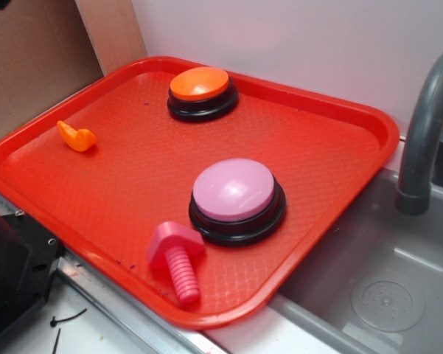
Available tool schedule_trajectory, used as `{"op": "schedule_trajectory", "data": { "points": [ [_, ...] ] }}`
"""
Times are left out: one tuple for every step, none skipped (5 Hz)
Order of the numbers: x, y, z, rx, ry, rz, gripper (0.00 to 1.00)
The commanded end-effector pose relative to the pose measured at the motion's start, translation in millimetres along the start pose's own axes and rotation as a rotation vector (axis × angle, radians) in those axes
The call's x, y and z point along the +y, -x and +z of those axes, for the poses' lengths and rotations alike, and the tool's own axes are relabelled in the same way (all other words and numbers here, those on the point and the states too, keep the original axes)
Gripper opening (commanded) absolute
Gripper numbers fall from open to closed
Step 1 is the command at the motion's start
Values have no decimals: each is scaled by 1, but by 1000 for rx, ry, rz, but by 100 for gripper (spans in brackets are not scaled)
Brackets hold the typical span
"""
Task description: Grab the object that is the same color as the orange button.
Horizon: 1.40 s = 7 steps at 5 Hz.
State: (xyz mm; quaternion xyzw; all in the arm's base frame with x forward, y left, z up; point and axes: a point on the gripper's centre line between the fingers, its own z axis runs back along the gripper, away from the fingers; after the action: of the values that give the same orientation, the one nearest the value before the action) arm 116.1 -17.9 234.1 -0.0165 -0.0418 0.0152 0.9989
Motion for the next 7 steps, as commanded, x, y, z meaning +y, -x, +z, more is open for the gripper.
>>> {"op": "schedule_trajectory", "data": {
  "points": [
    [0,0,0,0,0,0,100],
    [7,0,-3,-18,60,125,100],
    [22,-4,-15,-48,116,379,100],
    [46,-24,-38,-42,79,629,100],
    [63,-37,-61,-71,45,876,100],
    [82,-52,-91,-120,-3,1119,100],
    [94,-58,-127,-180,-90,1357,100]
  ]
}}
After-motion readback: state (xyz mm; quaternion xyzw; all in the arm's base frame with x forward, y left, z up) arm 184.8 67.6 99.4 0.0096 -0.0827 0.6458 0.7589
